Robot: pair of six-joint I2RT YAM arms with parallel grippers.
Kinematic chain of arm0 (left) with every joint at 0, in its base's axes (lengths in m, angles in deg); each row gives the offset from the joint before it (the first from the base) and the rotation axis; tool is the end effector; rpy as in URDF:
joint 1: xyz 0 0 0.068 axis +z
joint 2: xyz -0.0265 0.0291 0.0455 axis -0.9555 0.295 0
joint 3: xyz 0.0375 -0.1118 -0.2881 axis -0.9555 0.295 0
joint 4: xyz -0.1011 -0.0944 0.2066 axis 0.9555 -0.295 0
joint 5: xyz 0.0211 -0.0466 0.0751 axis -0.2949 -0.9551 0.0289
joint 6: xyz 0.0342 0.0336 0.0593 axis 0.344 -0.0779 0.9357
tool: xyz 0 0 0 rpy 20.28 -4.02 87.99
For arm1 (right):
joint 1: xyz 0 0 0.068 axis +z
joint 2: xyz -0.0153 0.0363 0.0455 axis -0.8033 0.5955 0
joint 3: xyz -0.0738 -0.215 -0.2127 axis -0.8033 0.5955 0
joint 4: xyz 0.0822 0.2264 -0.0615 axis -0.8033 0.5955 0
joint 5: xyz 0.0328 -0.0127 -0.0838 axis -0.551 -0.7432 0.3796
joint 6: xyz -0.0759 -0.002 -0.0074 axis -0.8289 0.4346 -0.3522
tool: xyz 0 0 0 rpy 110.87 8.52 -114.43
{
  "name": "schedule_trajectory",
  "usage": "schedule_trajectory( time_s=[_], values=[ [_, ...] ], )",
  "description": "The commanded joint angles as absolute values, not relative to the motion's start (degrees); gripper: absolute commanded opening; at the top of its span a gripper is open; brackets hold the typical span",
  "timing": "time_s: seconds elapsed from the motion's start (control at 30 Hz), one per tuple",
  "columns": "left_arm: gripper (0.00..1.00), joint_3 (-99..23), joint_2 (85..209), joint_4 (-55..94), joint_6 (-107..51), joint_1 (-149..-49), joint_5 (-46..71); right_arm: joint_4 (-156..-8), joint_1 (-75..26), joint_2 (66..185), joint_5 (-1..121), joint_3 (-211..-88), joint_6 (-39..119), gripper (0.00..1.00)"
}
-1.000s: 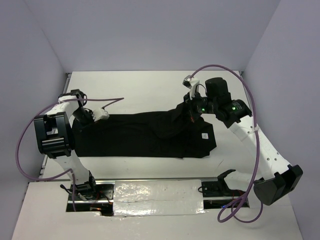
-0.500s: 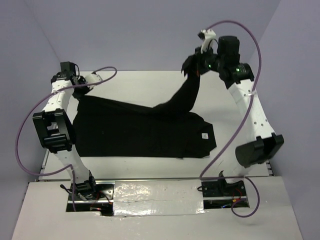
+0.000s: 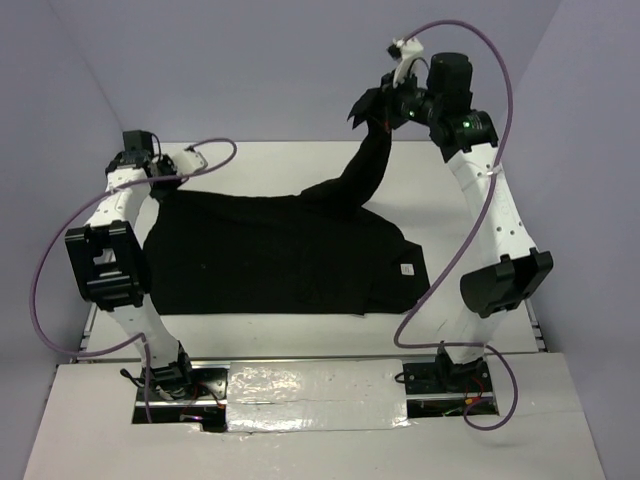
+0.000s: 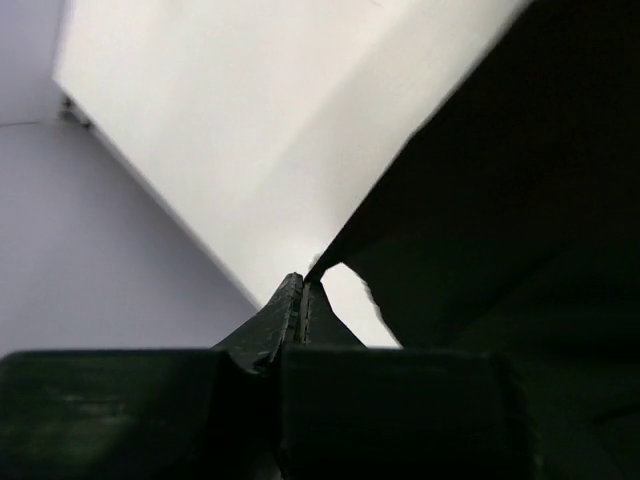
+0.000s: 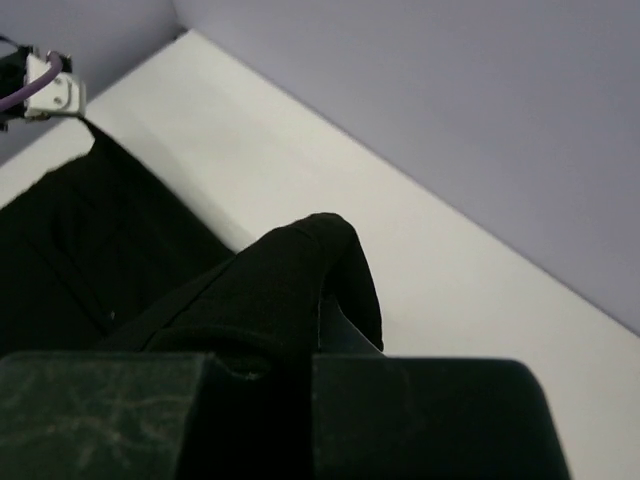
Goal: Fold and stack the long sleeve shirts
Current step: Fold the shirt
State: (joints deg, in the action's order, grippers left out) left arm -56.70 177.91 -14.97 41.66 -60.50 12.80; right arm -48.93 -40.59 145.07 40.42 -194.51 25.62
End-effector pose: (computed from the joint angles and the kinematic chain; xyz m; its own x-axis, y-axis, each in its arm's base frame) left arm 0.4285 0.0847 0.2982 -0.4896 0.7513 -0.4424 0.5475 0.6598 0.5146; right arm 0.3837 0.1179 0.5156 -0.1516 -0.1524 -0.9766 -0.6555 0.7551 -0.0161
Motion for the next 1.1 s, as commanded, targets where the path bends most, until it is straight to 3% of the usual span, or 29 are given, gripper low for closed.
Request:
schedule_trajectory(
  time_s=[0.0,0.2,0.4,0.97,1.0,1.07],
  values=[
    [0.0,-48.57,171.91,-14.73,48.16,-60.18,12.76,-47.52,-37.11,138.61,37.83,-188.91,20.65,0.0],
    [0.0,-36.35,163.64,-17.01,60.63,-59.13,13.73,-45.84,-34.91,121.24,35.89,-172.22,20.03,0.0],
    [0.0,-24.64,156.52,-15.44,73.12,-59.48,14.61,-46.28,-33.33,111.72,33.09,-155.88,25.38,0.0],
    [0.01,-20.41,156.52,-13.85,77.26,-60.18,18.48,-46.28,-31.74,108.89,29.39,-143.54,28.91,0.0],
    [0.03,-19.97,155.82,-14.02,77.61,-60.18,18.31,-46.19,-31.65,108.89,28.95,-143.28,28.91,0.0],
    [0.21,-18.57,155.37,-14.55,78.23,-60.45,18.57,-46.02,-31.65,108.72,27.99,-142.67,28.91,0.0]
  ],
)
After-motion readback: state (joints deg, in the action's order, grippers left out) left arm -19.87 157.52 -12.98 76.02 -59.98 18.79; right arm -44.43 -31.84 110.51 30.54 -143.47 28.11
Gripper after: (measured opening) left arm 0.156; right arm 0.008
